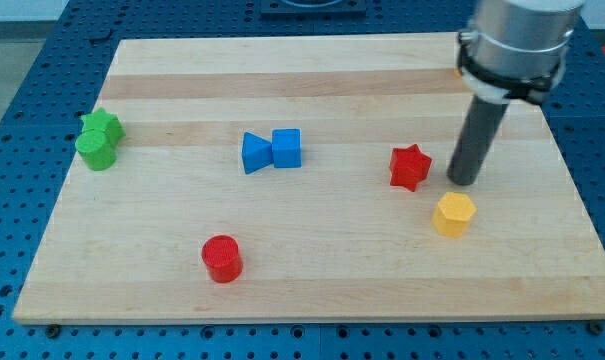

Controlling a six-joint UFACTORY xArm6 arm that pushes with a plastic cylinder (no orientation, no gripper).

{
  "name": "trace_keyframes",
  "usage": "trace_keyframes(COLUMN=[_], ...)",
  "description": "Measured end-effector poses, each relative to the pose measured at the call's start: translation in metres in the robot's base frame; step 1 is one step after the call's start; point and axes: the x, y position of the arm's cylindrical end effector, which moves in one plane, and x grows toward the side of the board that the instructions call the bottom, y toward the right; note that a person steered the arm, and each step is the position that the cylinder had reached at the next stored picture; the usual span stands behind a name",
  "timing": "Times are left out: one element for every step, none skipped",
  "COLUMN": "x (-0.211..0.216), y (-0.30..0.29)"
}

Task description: Move red star to bottom center

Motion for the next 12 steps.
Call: trace_keyframes(x=[-0.007,-0.007,-0.006,-0.006,-0.003,0.026,0.044,0.027,0.001,0.003,0.030,0.060], y=[-0.006,-0.055,-0.102,-0.111,-0.124,-0.146,-0.154,-0.153,-0.154,-0.174,-0.190,-0.199])
